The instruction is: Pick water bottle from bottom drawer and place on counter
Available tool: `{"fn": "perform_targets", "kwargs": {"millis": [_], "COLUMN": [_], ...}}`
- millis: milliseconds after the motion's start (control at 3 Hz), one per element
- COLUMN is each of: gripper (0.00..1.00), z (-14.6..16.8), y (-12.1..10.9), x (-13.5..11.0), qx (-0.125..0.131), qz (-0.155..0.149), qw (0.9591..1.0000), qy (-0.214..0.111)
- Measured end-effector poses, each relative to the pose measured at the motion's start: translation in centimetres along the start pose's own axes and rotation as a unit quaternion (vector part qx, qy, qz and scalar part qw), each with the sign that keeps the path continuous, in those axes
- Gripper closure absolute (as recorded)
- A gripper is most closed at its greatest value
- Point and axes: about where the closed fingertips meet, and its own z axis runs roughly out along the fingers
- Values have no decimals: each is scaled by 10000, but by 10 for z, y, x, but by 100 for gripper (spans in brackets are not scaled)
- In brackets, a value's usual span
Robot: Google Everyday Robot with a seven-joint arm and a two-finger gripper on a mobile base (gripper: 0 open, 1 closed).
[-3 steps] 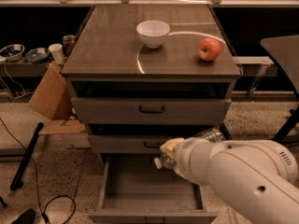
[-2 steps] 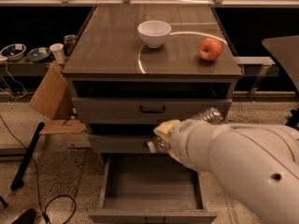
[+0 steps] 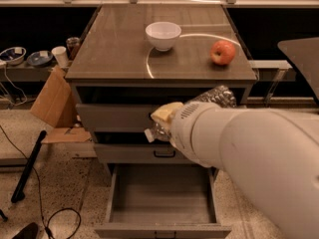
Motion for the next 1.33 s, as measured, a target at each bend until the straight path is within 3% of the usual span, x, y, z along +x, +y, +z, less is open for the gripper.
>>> {"fn": "perform_targets", "kwargs": {"millis": [667, 1333], "gripper": [100, 100], "z": [-18, -21], "y": [-68, -65], "x": [-13, -11], "qx": [315, 287], "qz": [-356, -306], "qw": [9986, 9990], "qy": [-226, -182]}}
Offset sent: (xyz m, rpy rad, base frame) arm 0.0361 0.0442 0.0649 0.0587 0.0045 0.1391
